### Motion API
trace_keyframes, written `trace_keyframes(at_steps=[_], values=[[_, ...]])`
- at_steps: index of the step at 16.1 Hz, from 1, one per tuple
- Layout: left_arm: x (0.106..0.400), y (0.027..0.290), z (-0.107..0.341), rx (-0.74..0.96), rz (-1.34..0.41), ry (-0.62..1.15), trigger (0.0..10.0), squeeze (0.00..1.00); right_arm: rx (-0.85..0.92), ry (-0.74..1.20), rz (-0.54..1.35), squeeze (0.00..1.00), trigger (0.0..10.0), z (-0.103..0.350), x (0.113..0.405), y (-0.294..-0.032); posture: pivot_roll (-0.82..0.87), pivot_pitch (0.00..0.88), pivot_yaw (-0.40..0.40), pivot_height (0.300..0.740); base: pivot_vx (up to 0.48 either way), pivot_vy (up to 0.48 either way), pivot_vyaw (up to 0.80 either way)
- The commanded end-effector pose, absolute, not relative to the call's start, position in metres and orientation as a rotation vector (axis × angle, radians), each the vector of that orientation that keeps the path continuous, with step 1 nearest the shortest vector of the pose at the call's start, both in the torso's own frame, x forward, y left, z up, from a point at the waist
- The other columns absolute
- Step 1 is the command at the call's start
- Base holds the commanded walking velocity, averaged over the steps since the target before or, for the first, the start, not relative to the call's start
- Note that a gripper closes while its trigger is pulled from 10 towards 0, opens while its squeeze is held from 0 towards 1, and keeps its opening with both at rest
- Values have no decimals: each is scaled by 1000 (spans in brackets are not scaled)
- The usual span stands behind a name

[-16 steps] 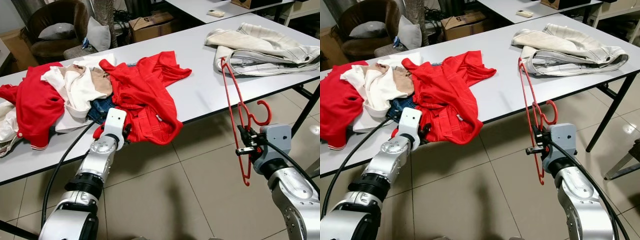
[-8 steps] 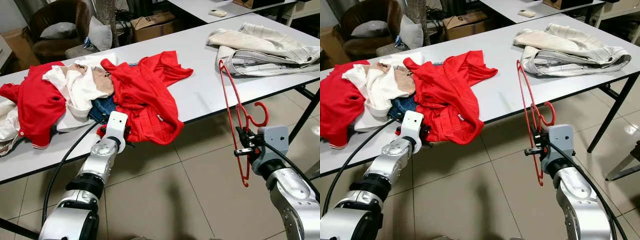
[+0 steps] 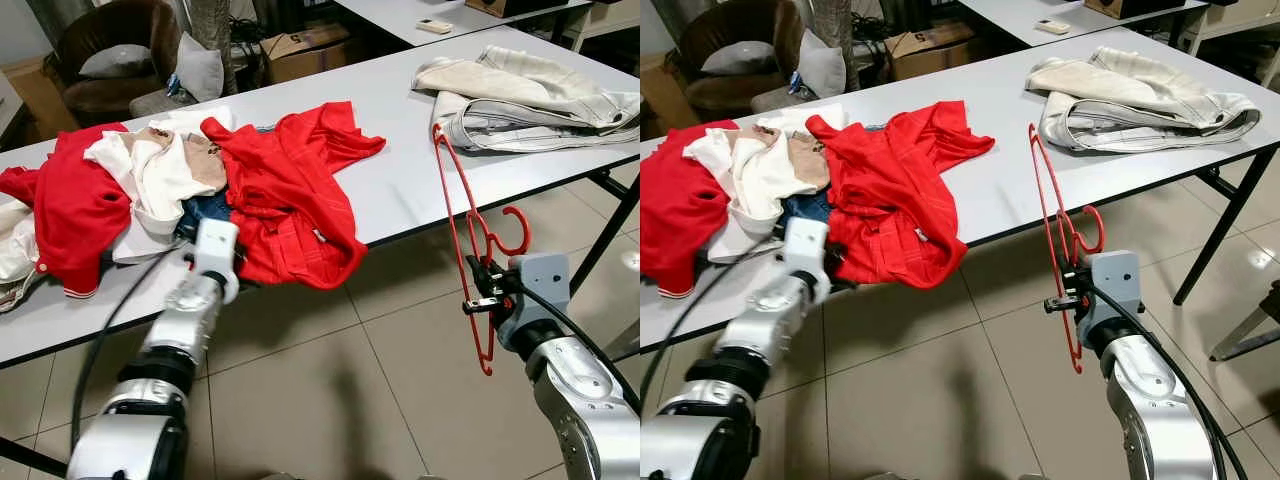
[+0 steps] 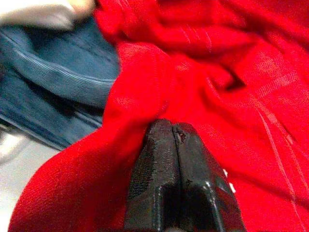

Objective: Hang hanger

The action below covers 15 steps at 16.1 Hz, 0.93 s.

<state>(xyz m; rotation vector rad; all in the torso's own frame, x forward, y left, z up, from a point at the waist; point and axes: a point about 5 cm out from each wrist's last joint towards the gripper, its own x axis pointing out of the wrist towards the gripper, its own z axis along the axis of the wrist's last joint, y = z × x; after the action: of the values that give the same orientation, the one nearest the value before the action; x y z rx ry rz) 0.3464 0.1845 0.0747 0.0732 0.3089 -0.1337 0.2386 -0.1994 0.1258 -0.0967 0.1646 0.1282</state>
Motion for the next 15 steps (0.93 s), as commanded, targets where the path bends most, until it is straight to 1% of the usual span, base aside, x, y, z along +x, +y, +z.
trace_keyframes(at_steps=[1, 2, 5, 7, 9, 10, 11, 12, 13, 14, 15], values=[[352, 196, 90, 69, -105, 247, 0, 0, -94, 145, 133, 0, 10000, 129, 242, -196, -144, 0, 160, 740, 0, 0, 0], [356, 214, 105, 77, -50, 196, 0, 0, -94, 143, 126, 0, 10000, 129, 242, -198, -142, 0, 160, 740, 0, 0, 0], [361, 248, 138, 88, 56, 91, 0, 0, -92, 140, 120, 0, 10000, 129, 243, -199, -138, 0, 160, 740, 0, 0, 0], [363, 279, 171, 114, 152, 6, 0, 0, -86, 136, 115, 0, 10000, 130, 245, -200, -129, 0, 157, 740, 0, 0, 0], [363, 285, 174, 137, 161, 14, 0, 0, -83, 135, 118, 0, 10000, 129, 246, -199, -121, 0, 155, 740, 0, 0, 0], [362, 286, 166, 172, 160, 70, 0, 0, -82, 135, 123, 0, 10000, 129, 247, -197, -121, 0, 155, 740, 0, 0, 0], [362, 268, 155, 205, 37, 105, 10000, 0, -82, 135, 126, 0, 10000, 129, 247, -197, -121, 0, 155, 740, 0, 0, 0], [362, 246, 147, 162, -92, 115, 10000, 404, -81, 135, 126, 0, 10000, 128, 247, -197, -119, 0, 157, 740, 0, 0, 0], [362, 238, 145, 134, -132, 120, 10000, 404, -81, 135, 126, 0, 10000, 128, 247, -197, -119, 0, 157, 740, 0, 0, 0], [361, 225, 139, 95, -201, 143, 10000, 1000, -80, 135, 126, 0, 10000, 128, 247, -196, -120, 0, 159, 740, 0, 0, 0], [355, 194, 122, 3, -340, 226, 10000, 1000, -81, 133, 125, 0, 10000, 129, 247, -197, -129, 0, 162, 740, 0, 0, 0]])
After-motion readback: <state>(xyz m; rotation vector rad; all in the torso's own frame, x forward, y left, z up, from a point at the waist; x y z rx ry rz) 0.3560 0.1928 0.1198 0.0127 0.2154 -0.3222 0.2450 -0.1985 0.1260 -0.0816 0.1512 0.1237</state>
